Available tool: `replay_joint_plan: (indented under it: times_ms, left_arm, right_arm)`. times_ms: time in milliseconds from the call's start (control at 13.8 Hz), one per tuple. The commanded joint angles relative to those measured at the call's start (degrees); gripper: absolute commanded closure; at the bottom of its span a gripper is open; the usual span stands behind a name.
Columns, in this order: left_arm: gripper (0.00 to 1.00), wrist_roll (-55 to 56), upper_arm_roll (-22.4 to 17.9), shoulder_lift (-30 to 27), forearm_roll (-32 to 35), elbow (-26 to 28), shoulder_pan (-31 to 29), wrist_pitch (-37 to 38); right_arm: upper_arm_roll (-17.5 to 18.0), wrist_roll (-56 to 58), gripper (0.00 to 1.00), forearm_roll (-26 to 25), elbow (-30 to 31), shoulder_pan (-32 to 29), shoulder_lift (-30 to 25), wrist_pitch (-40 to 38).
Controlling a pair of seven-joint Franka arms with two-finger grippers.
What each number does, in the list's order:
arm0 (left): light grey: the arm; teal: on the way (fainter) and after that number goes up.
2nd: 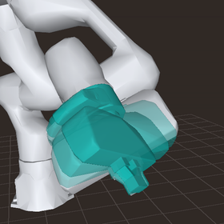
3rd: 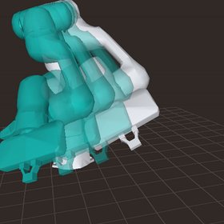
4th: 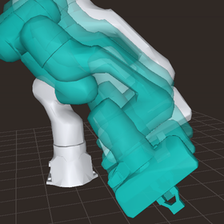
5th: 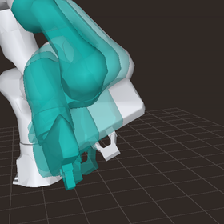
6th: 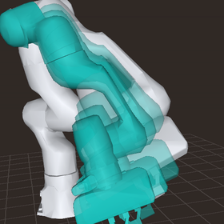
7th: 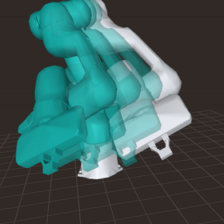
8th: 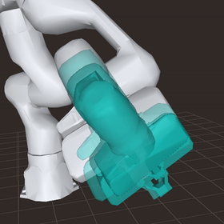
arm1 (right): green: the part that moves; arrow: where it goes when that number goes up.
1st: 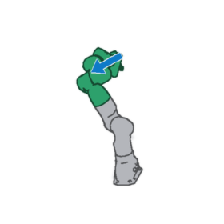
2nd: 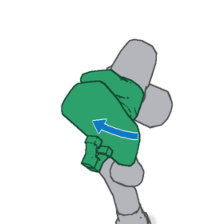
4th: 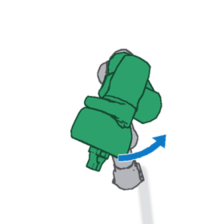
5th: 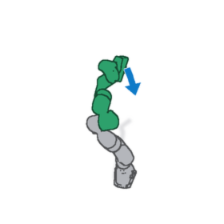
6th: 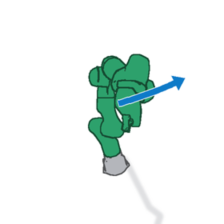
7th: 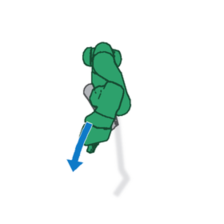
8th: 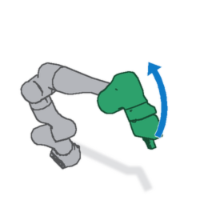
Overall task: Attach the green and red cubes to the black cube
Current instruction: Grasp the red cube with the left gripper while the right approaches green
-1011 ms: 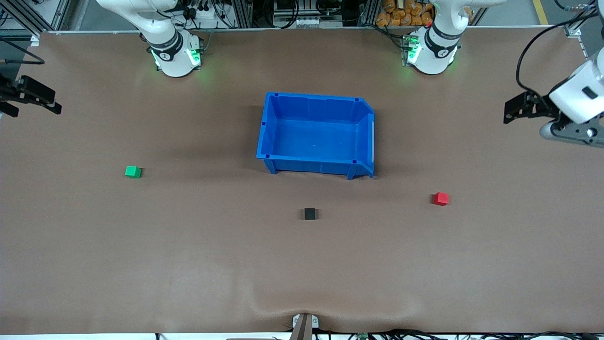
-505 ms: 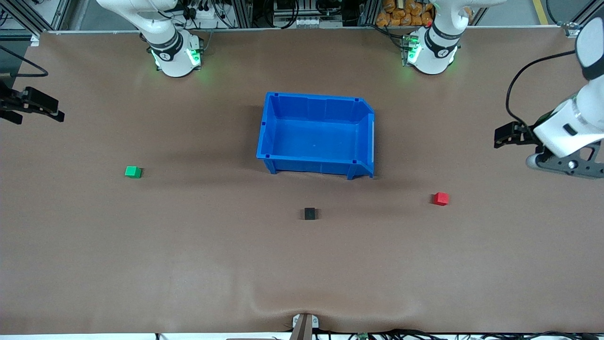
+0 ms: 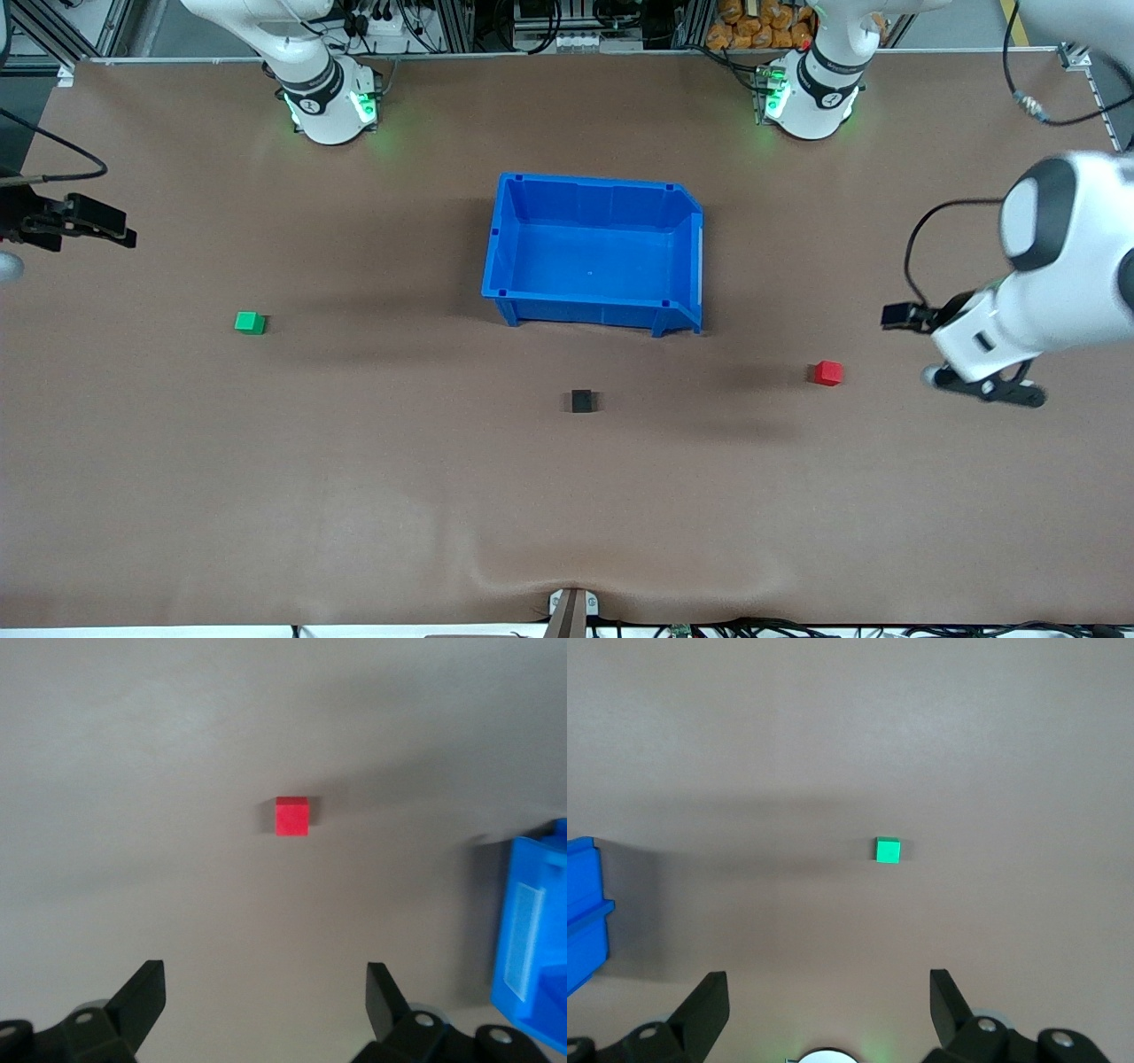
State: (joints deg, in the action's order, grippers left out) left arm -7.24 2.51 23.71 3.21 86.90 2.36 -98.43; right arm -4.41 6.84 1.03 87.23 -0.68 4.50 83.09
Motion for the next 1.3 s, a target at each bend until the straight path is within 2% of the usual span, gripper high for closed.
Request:
replay_joint_plan:
  times_ms: [0, 289, 578, 722, 1227]
  left_arm:
    - [0.00, 0.2, 0.2, 4.4, -0.6, -0.9, -0.4, -3.3]
    - [0.00, 0.7, 0.3, 2.8, -0.7, 11.2, -0.3, -18.9]
    - [0.00, 1.7, 0.5, 3.2, -0.7, 17.9, -0.5, -30.0]
    - [0.00, 1.7, 0.5, 4.2, -0.7, 19.4, -0.5, -34.2]
    - [0.00, 0.4, 0.5, 9.2, 0.1, 19.5, 0.4, -34.7]
  right_arm:
    - [0.4, 0.0, 0.00, 0.5, -1.4, -0.4, 4.0, -0.6]
    - [0.3, -0.2, 0.00, 0.6, -1.3, -1.4, 5.1, 0.3]
    - [0.3, -0.2, 0.00, 0.5, -1.2, -3.2, 7.4, 1.0]
    - [0.3, -0.2, 0.00, 0.6, -1.1, -4.2, 9.5, 1.5]
    - [0.3, -0.2, 0.00, 0.6, -0.9, -5.6, 15.1, 2.9]
